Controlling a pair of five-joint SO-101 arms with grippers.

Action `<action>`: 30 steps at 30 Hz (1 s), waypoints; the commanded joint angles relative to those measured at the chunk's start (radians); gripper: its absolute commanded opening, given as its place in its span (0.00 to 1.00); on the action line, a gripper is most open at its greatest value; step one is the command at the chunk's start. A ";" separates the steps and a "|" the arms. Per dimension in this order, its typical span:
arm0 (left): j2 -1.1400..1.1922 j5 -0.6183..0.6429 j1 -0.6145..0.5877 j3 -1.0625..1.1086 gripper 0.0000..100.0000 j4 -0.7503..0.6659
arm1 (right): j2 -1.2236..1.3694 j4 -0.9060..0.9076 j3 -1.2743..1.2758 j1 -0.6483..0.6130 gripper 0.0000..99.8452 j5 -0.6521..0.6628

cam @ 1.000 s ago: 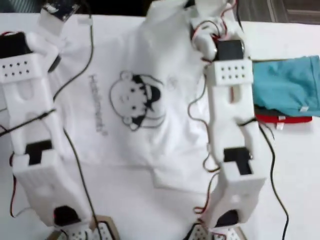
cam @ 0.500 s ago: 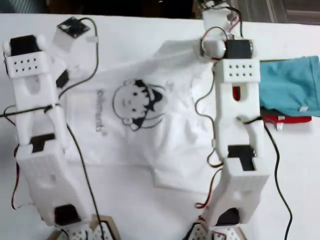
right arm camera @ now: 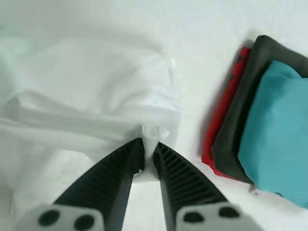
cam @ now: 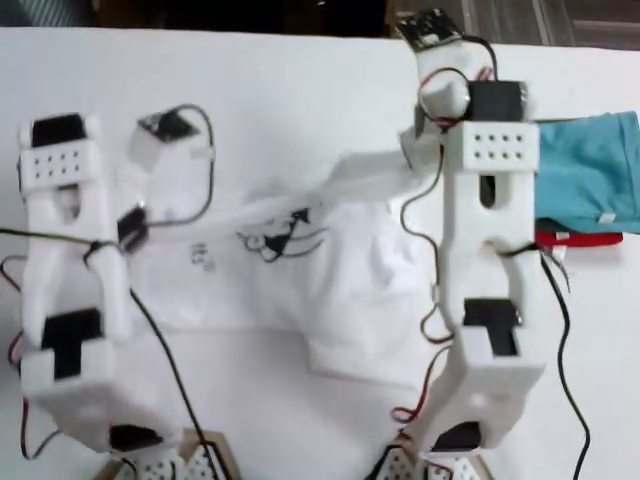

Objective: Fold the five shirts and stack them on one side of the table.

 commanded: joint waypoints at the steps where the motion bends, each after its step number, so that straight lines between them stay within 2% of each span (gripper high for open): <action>1: -0.120 -0.009 -0.029 0.157 0.03 -0.040 | -0.168 0.028 0.115 0.038 0.02 0.015; 5: -0.129 -0.011 -0.029 0.265 0.03 -0.052 | -0.357 -0.013 0.405 0.015 0.02 0.055; 11: -0.130 -0.011 -0.029 0.292 0.03 -0.046 | -0.728 -0.232 0.948 0.015 0.02 0.104; 17: -0.124 -0.083 -0.071 0.294 0.03 -0.044 | -0.998 -0.437 1.413 0.056 0.02 0.170; 24: -0.121 -0.118 -0.098 0.332 0.03 -0.071 | -1.078 -0.527 1.611 0.061 0.02 0.198; 30: -0.121 -0.114 -0.100 0.518 0.03 -0.301 | -1.082 -0.526 1.649 0.061 0.02 0.201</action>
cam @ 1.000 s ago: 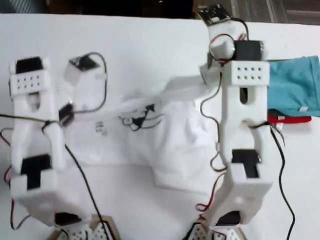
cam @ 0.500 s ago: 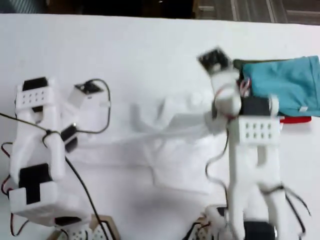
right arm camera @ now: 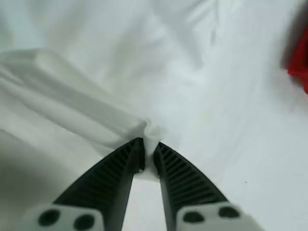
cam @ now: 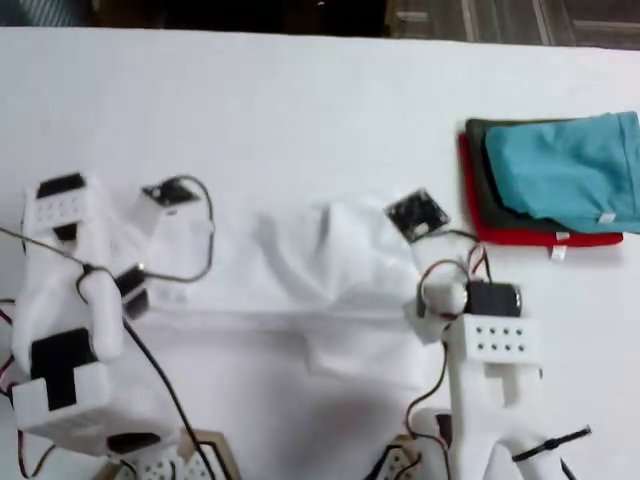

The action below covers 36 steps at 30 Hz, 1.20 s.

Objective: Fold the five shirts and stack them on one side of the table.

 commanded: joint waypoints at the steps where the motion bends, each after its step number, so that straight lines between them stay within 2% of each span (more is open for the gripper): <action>1: -0.044 -0.006 -0.017 0.076 0.03 -0.107 | -0.031 -0.012 0.015 0.015 0.02 0.011; 5: -0.044 -0.006 -0.017 0.119 0.03 -0.146 | -0.031 -0.013 0.066 0.013 0.02 0.012; 14: -0.052 -0.003 -0.018 0.111 0.05 -0.138 | -0.028 -0.005 0.083 0.013 0.03 0.014; 19: -0.054 -0.006 -0.018 0.041 0.17 -0.061 | -0.031 -0.001 0.075 0.007 0.19 0.025; 22: -0.054 -0.006 -0.023 -0.096 0.17 0.041 | -0.031 -0.013 0.074 0.007 0.25 0.100; 25: -0.048 0.002 -0.021 -0.263 0.17 0.138 | -0.031 -0.008 0.048 0.013 0.25 0.115; 28: -0.046 0.048 -0.011 -0.375 0.17 0.147 | -0.031 -0.027 -0.018 0.013 0.24 0.104; 30: -0.046 0.112 0.006 -0.415 0.15 0.127 | -0.024 -0.081 -0.081 0.013 0.19 0.012; 33: -0.044 0.178 0.064 -0.420 0.01 0.083 | -0.021 -0.174 -0.158 0.007 0.00 -0.126; 35: -0.043 0.236 0.106 -0.390 0.04 0.049 | -0.008 -0.225 -0.186 -0.013 0.04 -0.144; 36: -0.043 0.259 0.127 -0.369 0.02 0.025 | 0.008 -0.239 -0.195 -0.025 0.02 -0.144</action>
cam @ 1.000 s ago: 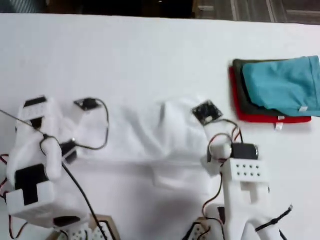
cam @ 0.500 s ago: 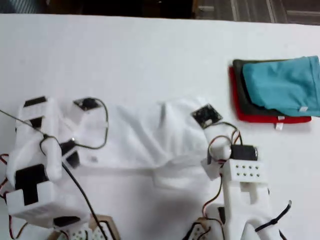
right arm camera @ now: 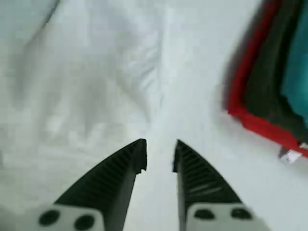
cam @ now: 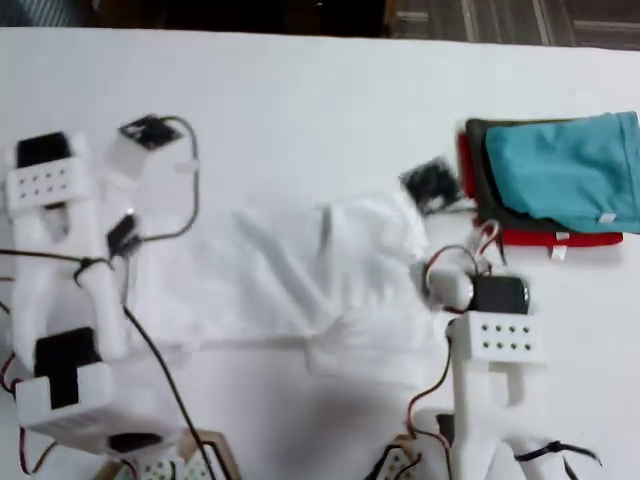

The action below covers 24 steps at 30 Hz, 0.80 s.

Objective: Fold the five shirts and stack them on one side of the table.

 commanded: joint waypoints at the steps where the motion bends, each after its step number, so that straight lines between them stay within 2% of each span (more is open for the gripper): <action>1: -0.043 0.081 0.078 0.036 0.03 -0.080 | 0.035 -0.070 -0.080 -0.036 0.02 -0.034; 4: -0.043 0.098 0.101 0.128 0.03 -0.175 | 0.153 -0.102 -0.120 -0.054 0.02 -0.037; 8: -0.043 0.094 0.066 0.216 0.03 -0.302 | 0.357 -0.147 -0.212 -0.051 0.02 -0.040; 16: 0.051 0.094 0.018 0.283 0.03 -0.491 | 0.723 -0.145 -0.482 -0.059 0.02 -0.041; 19: 0.173 0.100 0.018 0.231 0.03 -0.531 | 0.808 -0.139 -0.569 -0.059 0.02 -0.048; 24: 0.382 0.178 -0.037 0.008 0.03 -0.494 | 0.881 -0.068 -0.690 -0.068 0.02 -0.203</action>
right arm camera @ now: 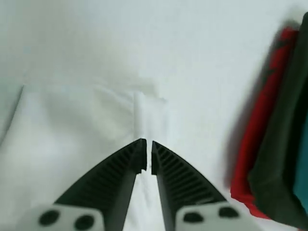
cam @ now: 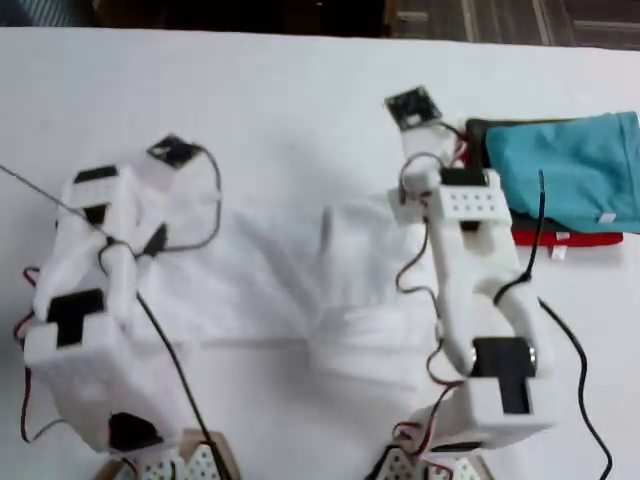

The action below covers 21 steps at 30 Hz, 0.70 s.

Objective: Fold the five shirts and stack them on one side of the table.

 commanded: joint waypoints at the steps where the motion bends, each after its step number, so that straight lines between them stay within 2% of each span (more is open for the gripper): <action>1: 0.114 0.043 -0.061 -0.191 0.03 0.032 | 0.035 0.028 -0.091 -0.025 0.02 -0.080; 6: 0.269 0.046 -0.121 -0.437 0.03 0.153 | 0.124 0.024 -0.097 -0.084 0.02 -0.078; 12: 0.385 0.040 -0.129 -0.639 0.03 0.308 | 0.165 0.004 -0.107 -0.154 0.02 -0.078; 15: 0.417 0.038 -0.163 -0.697 0.03 0.333 | 0.202 -0.025 -0.114 -0.143 0.02 -0.078; 21: 0.446 -0.015 -0.224 -0.710 0.03 0.334 | 0.295 -0.033 -0.114 -0.015 0.02 -0.077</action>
